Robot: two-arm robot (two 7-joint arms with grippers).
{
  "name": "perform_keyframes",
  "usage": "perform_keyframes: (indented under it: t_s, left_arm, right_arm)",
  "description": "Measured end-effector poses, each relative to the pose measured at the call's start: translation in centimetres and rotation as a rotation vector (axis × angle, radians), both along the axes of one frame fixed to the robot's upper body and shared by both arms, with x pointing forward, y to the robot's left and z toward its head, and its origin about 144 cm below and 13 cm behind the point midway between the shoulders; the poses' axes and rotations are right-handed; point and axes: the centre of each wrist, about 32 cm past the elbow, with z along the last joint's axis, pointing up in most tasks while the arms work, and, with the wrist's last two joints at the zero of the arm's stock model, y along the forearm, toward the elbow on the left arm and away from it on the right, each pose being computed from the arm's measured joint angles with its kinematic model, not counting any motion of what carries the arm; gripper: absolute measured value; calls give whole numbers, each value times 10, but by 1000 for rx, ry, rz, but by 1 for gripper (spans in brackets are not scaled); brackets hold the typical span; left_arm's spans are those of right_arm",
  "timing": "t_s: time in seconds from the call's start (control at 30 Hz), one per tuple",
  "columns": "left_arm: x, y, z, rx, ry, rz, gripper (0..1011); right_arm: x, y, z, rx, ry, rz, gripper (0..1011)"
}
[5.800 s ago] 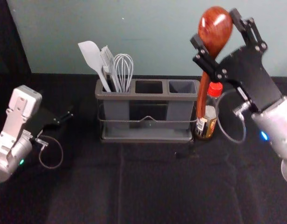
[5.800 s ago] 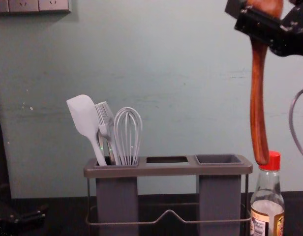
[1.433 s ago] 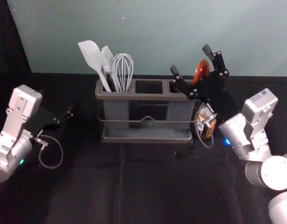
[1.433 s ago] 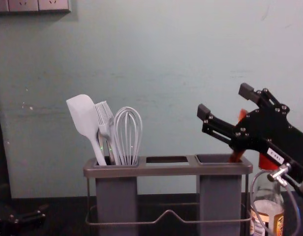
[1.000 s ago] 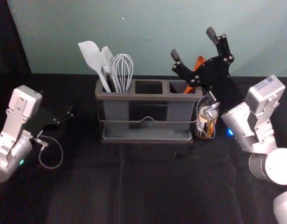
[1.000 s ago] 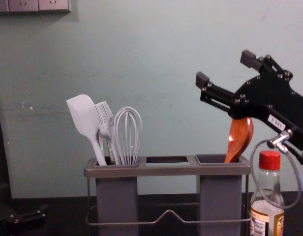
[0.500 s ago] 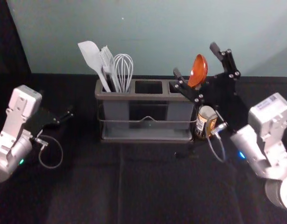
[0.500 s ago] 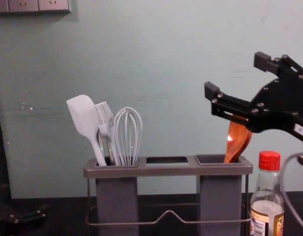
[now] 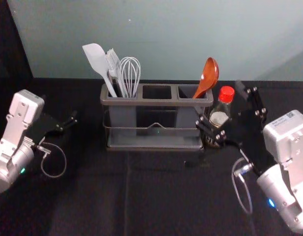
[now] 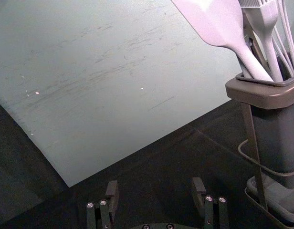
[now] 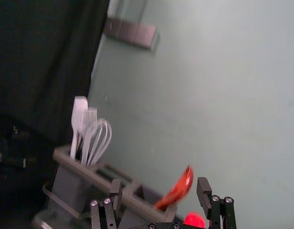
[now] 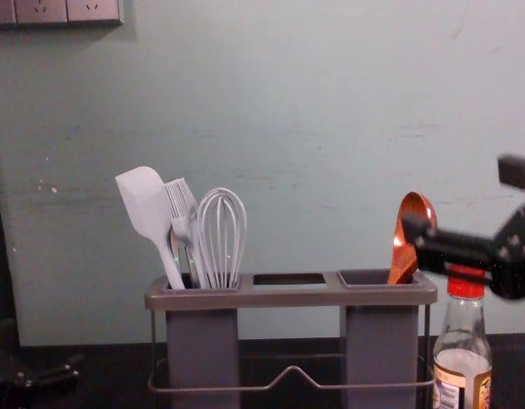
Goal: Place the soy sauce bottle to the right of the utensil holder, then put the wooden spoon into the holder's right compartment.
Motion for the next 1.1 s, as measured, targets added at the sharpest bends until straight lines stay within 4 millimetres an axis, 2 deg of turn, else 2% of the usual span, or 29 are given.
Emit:
perform_keyframes:
  t_s: [0.27, 0.9, 1.1]
  left_arm:
    - [0, 0, 0, 0, 0, 0, 1005]
    - [0, 0, 0, 0, 0, 0, 1005]
    - [0, 0, 0, 0, 0, 0, 1005]
  right_arm:
    - [-9, -1, -2, -3, 96, -31, 1002]
    - [-10, -2, 3, -8, 86, -17, 1002]
    - [-18, -14, 3, 5, 74, -59, 1002]
